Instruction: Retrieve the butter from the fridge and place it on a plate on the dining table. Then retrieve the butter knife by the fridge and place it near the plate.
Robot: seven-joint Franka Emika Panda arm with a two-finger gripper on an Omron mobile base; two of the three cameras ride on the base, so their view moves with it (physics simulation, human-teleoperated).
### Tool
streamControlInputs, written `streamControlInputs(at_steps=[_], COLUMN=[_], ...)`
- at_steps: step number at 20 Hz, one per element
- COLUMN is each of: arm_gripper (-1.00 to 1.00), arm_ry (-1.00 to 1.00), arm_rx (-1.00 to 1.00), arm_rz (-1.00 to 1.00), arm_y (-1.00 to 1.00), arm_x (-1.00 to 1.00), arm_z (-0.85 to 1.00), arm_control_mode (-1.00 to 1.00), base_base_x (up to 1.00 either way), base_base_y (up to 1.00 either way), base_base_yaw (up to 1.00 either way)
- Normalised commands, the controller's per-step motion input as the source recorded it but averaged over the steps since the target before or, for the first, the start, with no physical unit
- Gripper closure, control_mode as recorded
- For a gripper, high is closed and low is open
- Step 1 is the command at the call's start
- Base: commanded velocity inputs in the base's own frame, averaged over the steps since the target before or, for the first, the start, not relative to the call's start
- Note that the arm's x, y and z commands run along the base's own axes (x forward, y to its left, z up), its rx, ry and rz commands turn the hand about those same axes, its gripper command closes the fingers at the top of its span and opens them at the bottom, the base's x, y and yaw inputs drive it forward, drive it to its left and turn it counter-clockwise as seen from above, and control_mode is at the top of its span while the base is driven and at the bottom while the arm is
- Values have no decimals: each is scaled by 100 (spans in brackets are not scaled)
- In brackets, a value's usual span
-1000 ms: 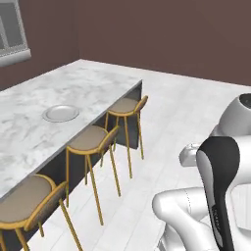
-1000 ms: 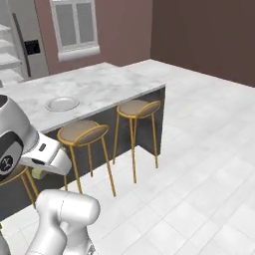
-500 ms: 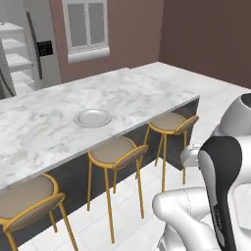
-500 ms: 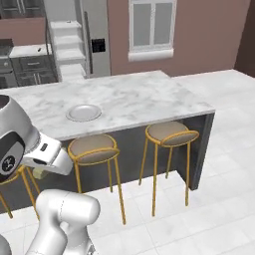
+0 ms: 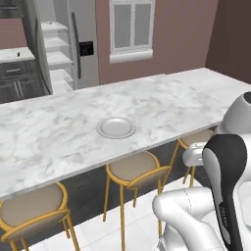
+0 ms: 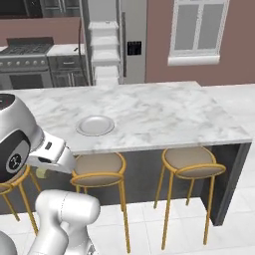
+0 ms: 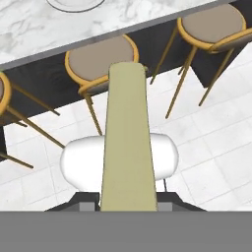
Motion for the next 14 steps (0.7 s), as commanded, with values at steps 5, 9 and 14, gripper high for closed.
streamControlInputs(at_steps=[5, 9, 14], arm_gripper=[100, 100, 100], arm_ry=[0, 0, 0], arm_rx=[0, 0, 0], arm_rz=[0, 0, 0], arm_y=[0, 0, 0], arm_x=[0, 0, 0], arm_z=[0, 0, 0], arm_control_mode=[100, 100, 100], base_base_x=[40, 55, 40], base_base_y=[17, 0, -22], base_base_yaw=[4, 20, 44])
